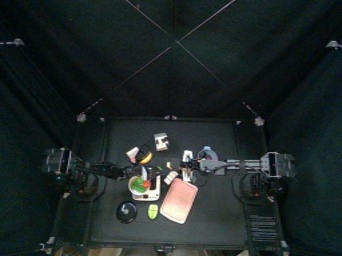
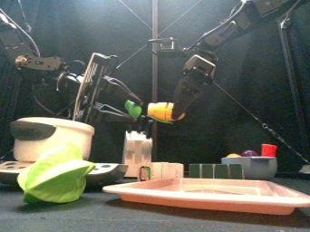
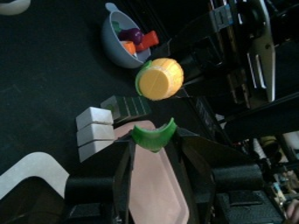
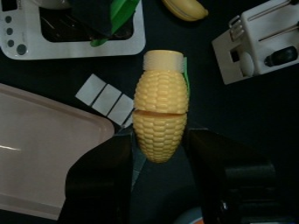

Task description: Place husk piece in pot

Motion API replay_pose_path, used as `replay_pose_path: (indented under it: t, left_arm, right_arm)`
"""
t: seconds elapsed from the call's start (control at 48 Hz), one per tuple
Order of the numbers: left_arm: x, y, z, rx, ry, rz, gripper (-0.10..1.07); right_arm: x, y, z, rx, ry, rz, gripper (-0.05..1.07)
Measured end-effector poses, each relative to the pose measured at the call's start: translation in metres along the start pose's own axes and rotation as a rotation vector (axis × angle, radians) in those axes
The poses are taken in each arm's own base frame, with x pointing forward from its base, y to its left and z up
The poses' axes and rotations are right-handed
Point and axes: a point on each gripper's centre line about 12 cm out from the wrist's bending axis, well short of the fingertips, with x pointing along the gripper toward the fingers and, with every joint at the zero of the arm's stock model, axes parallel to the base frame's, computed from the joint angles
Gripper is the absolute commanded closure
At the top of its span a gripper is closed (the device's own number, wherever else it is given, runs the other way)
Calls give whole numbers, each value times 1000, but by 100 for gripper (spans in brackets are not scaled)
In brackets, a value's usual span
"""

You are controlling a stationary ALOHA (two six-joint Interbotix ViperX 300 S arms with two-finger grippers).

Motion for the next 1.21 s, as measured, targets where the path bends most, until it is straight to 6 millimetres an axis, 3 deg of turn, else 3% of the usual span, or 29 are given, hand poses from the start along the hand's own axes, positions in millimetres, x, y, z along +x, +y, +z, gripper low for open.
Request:
replay_pose_path:
  t: [0.167, 0.312, 0.562, 0.938, 1.208]
  left_arm:
    - [-2, 3, -5, 28, 44, 15, 35]
    - [-9, -7, -6, 102, 93, -22, 35]
    - [-35, -23, -7, 305, 221, -54, 35]
    - [-92, -12, -19, 405, 333, -12, 35]
    - [-111, 7, -28, 414, 364, 23, 32]
  right_arm:
    - [-1, 0, 0, 2, 0, 0, 46]
    - [-1, 0, -3, -2, 6, 0, 46]
    - [0, 0, -4, -4, 11, 0, 46]
    - [0, 2, -5, -7, 13, 3, 46]
    - [0, 3, -5, -9, 14, 4, 46]
